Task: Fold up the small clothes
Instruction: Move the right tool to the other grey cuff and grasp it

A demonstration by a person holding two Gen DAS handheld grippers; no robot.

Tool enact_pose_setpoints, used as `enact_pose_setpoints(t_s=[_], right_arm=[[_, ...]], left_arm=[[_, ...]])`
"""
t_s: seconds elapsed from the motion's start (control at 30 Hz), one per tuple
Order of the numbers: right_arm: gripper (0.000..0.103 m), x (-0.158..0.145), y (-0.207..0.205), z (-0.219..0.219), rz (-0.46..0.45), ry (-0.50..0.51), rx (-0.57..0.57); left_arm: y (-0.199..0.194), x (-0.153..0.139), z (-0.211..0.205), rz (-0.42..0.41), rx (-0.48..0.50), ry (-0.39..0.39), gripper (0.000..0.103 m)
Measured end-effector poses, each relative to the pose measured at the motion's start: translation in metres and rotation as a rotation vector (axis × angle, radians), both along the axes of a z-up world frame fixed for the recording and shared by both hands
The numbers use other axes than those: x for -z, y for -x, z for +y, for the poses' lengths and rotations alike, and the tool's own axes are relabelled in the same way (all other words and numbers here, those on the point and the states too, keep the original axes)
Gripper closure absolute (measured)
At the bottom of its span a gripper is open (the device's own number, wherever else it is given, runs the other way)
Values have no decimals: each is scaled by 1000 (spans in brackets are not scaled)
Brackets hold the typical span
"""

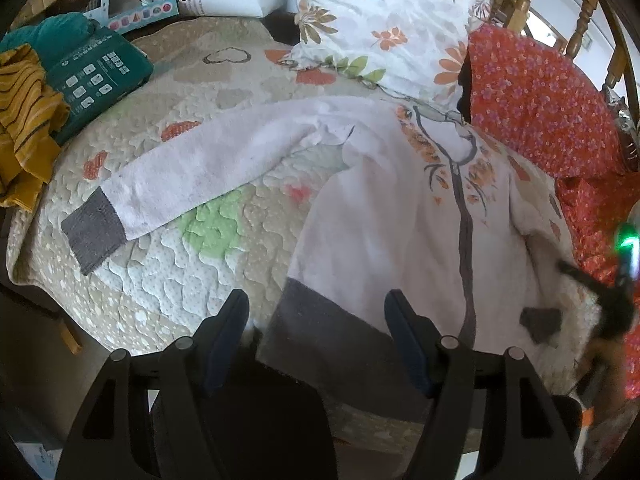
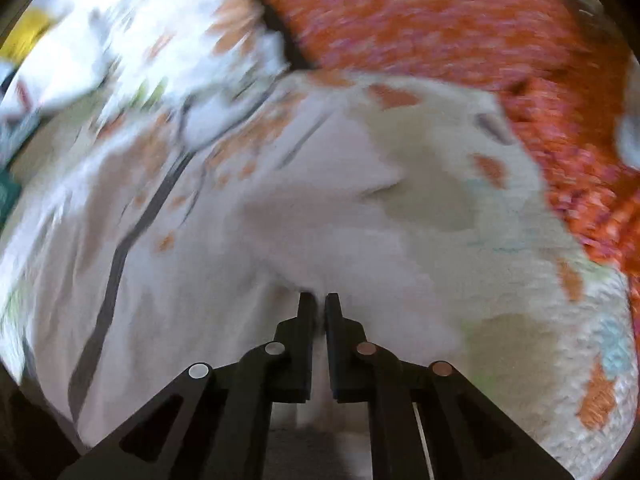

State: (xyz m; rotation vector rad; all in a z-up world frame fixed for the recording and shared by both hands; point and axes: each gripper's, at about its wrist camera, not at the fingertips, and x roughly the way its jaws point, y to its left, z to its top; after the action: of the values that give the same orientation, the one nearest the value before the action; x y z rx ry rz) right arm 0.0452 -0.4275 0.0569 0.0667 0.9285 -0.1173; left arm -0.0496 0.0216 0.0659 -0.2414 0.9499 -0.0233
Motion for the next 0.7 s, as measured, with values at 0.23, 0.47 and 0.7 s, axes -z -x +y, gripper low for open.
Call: enact_pose_setpoints(t_s=[0.23, 0.47, 0.7], right_arm=[[81, -21, 2, -121, 62, 140, 382], [29, -29, 42, -139, 33, -11, 288], [22, 10, 52, -139, 121, -182, 248]], left_arm=[[-1, 7, -3, 26, -3, 33, 34], [-1, 12, -8, 50, 14, 31, 33], [2, 15, -20, 78, 44, 49, 33]])
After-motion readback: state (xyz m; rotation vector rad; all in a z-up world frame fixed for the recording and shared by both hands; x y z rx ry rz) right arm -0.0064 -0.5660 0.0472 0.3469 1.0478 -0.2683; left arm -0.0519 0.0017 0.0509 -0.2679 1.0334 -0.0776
